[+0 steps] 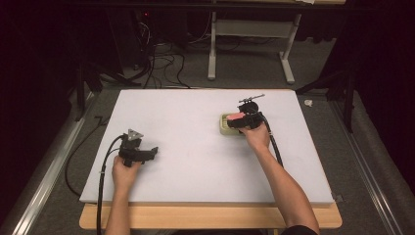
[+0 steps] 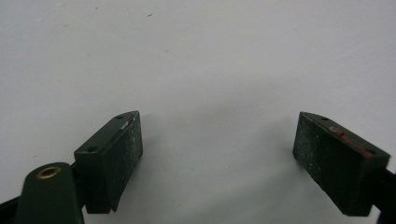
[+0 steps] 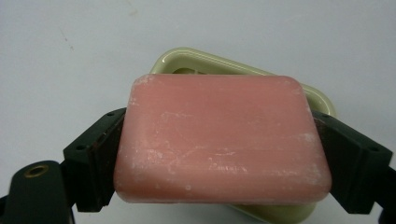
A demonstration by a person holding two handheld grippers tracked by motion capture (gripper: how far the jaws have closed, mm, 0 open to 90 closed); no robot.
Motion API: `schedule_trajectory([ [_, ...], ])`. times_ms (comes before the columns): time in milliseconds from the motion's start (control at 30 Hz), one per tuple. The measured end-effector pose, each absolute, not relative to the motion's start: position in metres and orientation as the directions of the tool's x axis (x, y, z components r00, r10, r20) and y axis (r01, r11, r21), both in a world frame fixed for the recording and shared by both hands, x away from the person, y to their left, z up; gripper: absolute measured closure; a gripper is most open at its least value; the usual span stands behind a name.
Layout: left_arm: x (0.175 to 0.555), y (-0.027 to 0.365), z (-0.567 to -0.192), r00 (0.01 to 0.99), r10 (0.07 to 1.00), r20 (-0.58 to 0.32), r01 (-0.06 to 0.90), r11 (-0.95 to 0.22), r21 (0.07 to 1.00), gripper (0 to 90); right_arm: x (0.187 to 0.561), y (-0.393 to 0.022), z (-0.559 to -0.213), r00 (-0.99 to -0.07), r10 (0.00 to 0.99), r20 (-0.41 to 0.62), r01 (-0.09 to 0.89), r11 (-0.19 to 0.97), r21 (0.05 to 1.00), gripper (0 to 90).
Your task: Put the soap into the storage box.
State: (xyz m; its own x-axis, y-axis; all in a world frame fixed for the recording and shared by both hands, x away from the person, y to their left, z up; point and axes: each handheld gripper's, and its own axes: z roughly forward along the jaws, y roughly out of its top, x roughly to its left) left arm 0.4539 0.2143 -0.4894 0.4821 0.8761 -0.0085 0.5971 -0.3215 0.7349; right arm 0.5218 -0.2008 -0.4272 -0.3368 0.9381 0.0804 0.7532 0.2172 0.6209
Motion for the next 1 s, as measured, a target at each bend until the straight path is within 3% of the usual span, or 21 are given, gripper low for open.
schedule_trajectory([
  [1000,0.454,0.214,-0.489,0.483,0.876,-0.008,0.597,-0.322,0.735,16.3,0.533,-0.19,-0.441,-0.305,0.95,0.064,0.792,0.216,0.571,13.6],
])
